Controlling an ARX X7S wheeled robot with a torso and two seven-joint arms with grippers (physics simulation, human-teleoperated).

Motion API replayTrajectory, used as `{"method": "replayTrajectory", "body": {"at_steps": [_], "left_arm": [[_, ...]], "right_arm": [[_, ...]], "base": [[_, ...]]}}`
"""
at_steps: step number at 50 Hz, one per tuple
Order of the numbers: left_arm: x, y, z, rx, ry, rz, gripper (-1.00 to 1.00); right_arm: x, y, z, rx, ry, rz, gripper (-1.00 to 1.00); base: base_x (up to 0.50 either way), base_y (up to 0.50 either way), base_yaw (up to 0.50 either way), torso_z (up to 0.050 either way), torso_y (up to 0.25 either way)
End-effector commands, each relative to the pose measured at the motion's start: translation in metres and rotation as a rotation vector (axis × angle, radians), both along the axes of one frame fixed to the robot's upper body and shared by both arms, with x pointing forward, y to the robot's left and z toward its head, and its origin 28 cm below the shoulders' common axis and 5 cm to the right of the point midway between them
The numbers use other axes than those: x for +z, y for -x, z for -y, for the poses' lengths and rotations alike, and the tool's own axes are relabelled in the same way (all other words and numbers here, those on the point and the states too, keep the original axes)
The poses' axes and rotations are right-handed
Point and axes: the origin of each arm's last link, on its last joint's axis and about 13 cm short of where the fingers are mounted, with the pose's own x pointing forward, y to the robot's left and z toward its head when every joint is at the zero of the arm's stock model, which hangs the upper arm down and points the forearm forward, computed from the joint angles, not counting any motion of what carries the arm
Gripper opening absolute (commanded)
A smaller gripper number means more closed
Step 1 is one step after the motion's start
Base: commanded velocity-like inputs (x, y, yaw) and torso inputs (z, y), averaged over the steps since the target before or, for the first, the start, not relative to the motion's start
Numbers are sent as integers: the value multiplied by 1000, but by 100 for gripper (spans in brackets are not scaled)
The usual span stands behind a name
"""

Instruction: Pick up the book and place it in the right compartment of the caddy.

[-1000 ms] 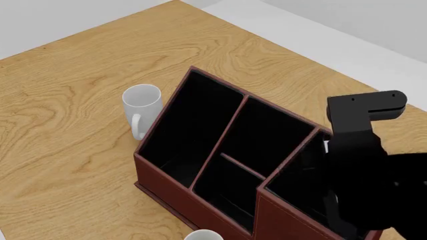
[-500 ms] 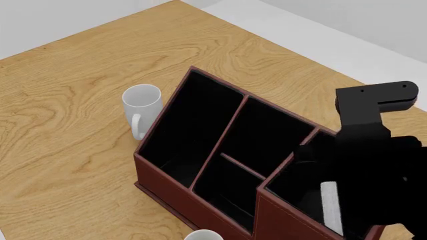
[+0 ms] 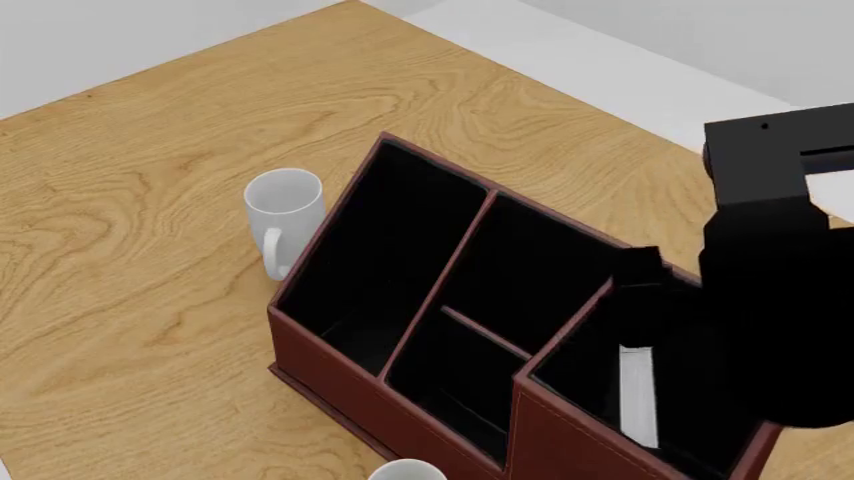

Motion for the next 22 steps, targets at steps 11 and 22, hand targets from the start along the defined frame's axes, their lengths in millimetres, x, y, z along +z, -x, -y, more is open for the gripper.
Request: {"method": "replayTrajectory", "body": {"at_steps": [11,22], "left_arm": [[2,2,-2,3,13,9,100],[7,7,-1,2,17,11,100]], "right_arm": [[30,16,-2,-20,-16,61,100],[39,26,-6,5,5,92,100]], "base": [[0,0,0,0,0],[0,0,0,0,0]]}}
